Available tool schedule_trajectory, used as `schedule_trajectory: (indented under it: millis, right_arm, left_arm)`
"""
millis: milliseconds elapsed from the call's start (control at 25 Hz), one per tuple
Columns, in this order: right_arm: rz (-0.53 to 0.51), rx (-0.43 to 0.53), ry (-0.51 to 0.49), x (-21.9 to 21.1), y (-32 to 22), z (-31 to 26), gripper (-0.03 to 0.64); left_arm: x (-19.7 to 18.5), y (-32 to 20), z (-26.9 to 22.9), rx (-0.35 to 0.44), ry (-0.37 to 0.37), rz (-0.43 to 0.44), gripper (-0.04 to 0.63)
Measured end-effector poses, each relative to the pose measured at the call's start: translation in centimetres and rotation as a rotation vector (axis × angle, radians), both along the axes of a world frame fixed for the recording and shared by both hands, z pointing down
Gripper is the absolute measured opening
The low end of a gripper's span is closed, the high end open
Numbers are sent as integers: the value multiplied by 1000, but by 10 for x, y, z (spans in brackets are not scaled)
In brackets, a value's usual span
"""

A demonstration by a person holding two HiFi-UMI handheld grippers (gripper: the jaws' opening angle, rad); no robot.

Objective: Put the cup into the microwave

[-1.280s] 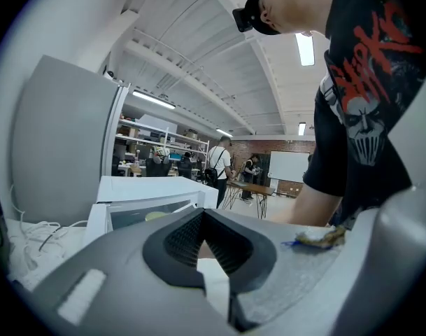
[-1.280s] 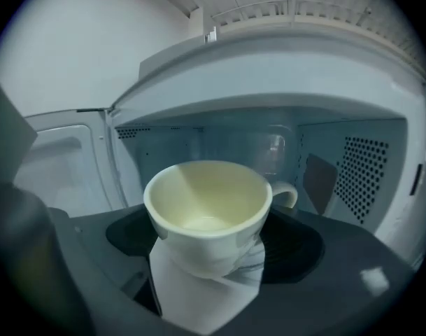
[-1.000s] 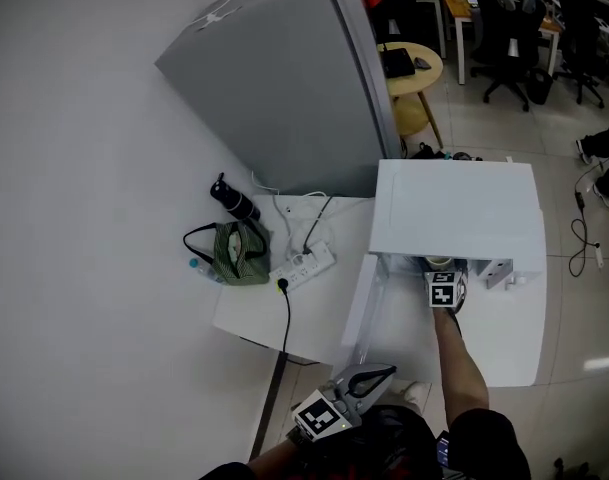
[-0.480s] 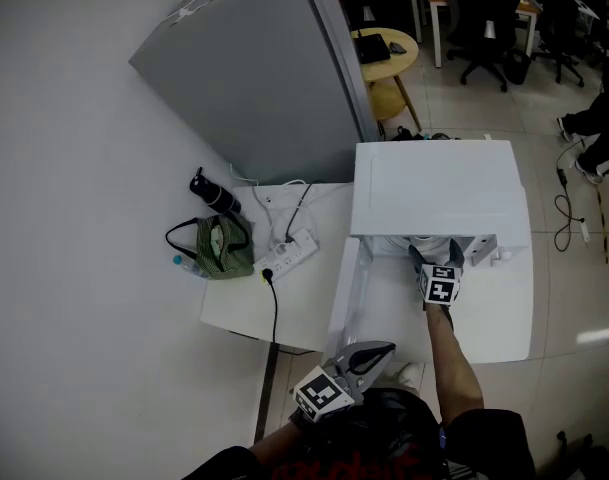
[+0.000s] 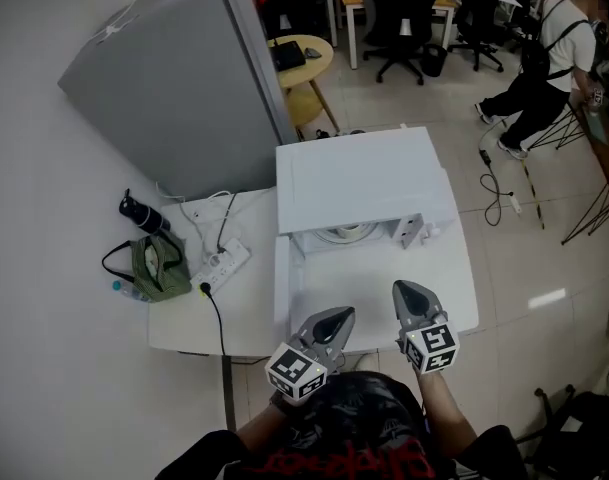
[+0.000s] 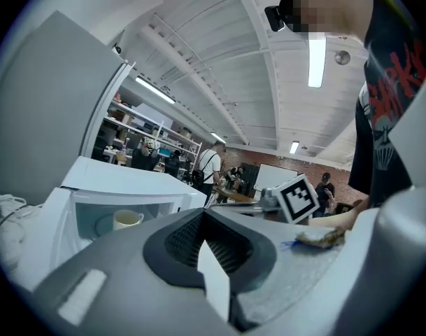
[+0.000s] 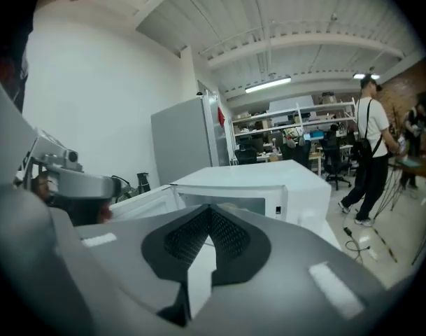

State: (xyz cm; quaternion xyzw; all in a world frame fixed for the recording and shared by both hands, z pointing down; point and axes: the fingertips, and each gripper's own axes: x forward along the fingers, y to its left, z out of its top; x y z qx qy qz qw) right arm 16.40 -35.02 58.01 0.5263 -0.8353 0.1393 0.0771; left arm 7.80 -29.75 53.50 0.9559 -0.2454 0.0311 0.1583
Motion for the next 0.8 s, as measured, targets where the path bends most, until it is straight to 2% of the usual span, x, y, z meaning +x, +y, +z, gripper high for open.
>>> schedule_trajectory:
  millis: [240, 560, 640, 720, 800]
  right_arm:
    - [3, -2, 75, -5, 54, -29, 0]
    - [89, 34, 48, 26, 75, -48, 0]
    - [100, 53, -17, 29, 78, -53, 0]
    - [114, 60, -126, 36, 80, -53, 0]
    - [112, 71, -158, 45, 80, -53, 0]
  left_arm:
    - [26, 13, 7, -21, 5, 133, 2]
    - [45, 11, -2, -36, 42, 193, 2]
    - [48, 14, -4, -31, 41, 203, 2]
    - [51, 18, -3, -21, 38, 208, 2]
    - [54, 19, -2, -6, 40, 204, 2]
